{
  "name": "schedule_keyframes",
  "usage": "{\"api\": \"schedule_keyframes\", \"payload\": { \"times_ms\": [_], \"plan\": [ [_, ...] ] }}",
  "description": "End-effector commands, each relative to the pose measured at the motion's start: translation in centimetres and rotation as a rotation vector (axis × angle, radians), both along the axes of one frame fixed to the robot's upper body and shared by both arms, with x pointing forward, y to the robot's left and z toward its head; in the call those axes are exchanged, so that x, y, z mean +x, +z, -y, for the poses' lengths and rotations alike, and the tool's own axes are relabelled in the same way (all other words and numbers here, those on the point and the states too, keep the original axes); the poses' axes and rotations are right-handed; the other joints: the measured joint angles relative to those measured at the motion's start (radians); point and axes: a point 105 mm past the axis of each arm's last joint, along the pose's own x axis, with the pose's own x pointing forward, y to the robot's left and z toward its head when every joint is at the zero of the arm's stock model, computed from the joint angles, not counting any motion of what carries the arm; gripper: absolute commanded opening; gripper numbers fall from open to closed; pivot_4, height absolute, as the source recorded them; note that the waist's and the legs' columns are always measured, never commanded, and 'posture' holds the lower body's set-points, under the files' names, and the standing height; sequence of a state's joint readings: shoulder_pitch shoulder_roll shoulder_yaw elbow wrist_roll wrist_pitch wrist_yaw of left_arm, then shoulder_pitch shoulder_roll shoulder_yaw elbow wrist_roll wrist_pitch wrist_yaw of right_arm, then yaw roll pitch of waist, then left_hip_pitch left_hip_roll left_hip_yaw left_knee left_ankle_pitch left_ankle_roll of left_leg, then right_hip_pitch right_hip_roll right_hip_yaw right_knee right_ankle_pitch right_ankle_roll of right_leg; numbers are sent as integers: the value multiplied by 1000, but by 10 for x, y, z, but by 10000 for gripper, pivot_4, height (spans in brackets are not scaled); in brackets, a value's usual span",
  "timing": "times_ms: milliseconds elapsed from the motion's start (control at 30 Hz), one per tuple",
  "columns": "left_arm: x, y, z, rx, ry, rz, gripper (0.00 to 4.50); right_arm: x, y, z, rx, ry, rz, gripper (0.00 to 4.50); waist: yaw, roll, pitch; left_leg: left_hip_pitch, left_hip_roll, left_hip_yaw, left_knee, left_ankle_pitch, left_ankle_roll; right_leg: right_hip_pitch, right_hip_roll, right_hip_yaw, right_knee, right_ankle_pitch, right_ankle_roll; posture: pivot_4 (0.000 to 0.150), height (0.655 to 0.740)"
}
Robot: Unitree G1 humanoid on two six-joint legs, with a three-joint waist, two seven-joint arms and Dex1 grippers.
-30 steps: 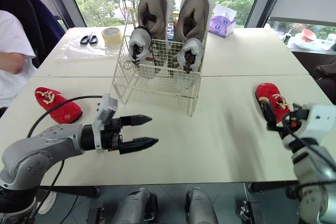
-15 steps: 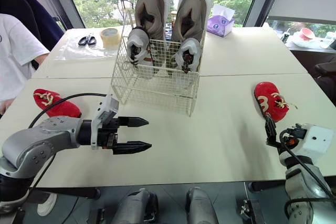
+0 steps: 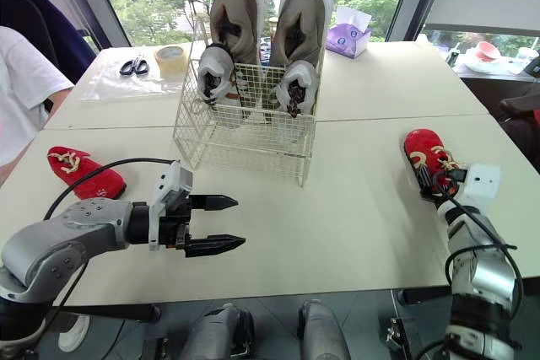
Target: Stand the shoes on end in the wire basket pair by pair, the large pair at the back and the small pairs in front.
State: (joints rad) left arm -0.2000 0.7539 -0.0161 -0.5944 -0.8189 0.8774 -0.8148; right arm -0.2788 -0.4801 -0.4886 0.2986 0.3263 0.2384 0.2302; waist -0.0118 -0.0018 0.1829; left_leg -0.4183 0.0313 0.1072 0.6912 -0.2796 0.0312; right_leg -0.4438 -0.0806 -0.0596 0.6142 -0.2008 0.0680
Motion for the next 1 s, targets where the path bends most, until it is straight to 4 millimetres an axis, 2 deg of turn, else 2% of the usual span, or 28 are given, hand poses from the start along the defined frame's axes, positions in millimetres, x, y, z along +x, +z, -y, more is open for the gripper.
{"api": "schedule_keyframes", "payload": {
  "times_ms": [33, 100, 133, 300, 367, 433, 467, 567, 600, 667, 733, 800, 833, 933, 1000],
  "plan": [
    [-3, 6, -1, -7, 20, 51, 44976, 9, 1, 5, -29, 1, 3, 42494, 0, 0, 0, 0, 0, 0, 0, 0, 0, 0, 0, 0, 0, 0, 0, 1500, 7400],
    [-5, 5, -3, -4, 33, 48, 45000, 13, -1, 2, -28, 18, 0, 36723, -1, 0, 0, 0, 0, 1, 0, 0, 0, 0, 0, 0, 0, 0, 0, 1500, 7400],
    [-6, 4, -5, -3, 39, 43, 45000, 15, -3, -1, -25, 28, 0, 30579, -2, 0, 0, 1, 0, 1, 0, 0, 0, 1, 0, 0, 0, 0, 0, 1500, 7400],
    [-8, 8, -13, -37, 66, -3, 45000, 15, -3, -6, -22, 36, 17, 9965, -4, 0, 0, 5, 0, 1, 0, 0, 0, 4, 0, 1, 0, 0, 0, 1500, 7400],
    [-8, 13, -17, -63, 73, -25, 45000, 14, 3, -7, -34, 38, 39, 9965, -4, 0, 0, 5, 1, 1, 0, 0, 0, 4, 0, 1, 0, 0, 0, 1500, 7400],
    [-2, 31, -28, -102, 93, -43, 45000, 14, 33, -7, -65, 31, 137, 9965, -4, 0, 0, 5, 0, 1, -1, 0, 0, 4, 0, 1, 0, 0, 0, 1500, 7400],
    [3, 49, -37, -185, 102, -71, 45000, 13, 61, -8, -93, 29, 222, 9965, -2, 1, 1, 5, 0, 1, -1, 0, -1, 3, 0, 1, 0, 0, 0, 1500, 7400],
    [29, 124, -71, -457, 172, -21, 45000, 4, 188, -26, -175, 80, 562, 9965, -3, 6, 5, 4, 0, 1, -2, 2, -3, 0, -1, 1, 3, 0, 0, 1500, 7400],
    [35, 142, -77, -516, 189, 5, 45000, -1, 223, -35, -191, 117, 652, 9965, -6, 10, 9, 4, 0, 1, -1, 3, -3, 0, -1, 1, 4, 0, 1, 1500, 7400],
    [46, 170, -86, -616, 213, 37, 45000, -10, 274, -56, -226, 213, 777, 9965, -7, 13, 10, 4, -1, 3, -2, 3, -2, -1, -1, 3, 4, -1, 3, 1500, 7400],
    [54, 193, -91, -702, 227, 66, 45000, -20, 315, -88, -267, 368, 873, 9965, -3, 9, 8, 9, -2, 2, -11, 3, -3, 1, 0, 3, 3, 0, 8, 1500, 7400],
    [62, 211, -97, -773, 251, 80, 45000, -32, 340, -126, -317, 561, 923, 9965, -1, 1, 5, 10, 0, -1, -13, 3, -4, 2, 2, 0, 5, -4, 6, 1500, 7400],
    [65, 219, -99, -809, 251, 83, 45000, -38, 347, -146, -349, 664, 931, 9965, -1, -3, 5, 10, 0, -1, -14, 3, -6, 1, 3, -1, 4, -4, 5, 1500, 7400],
    [66, 235, -101, -864, 235, 91, 45000, -47, 346, -183, -454, 857, 901, 9965, -4, -7, 6, 9, 1, 0, -13, 5, -11, 2, 2, 0, 3, -4, 5, 1500, 7400],
    [60, 251, -100, -873, 184, 113, 45000, -54, 332, -222, -641, 1029, 845, 9965, -3, -7, 7, 8, -1, 2, -11, 4, -10, 2, -1, 1, 2, -4, 5, 1500, 7400]
  ]
}}
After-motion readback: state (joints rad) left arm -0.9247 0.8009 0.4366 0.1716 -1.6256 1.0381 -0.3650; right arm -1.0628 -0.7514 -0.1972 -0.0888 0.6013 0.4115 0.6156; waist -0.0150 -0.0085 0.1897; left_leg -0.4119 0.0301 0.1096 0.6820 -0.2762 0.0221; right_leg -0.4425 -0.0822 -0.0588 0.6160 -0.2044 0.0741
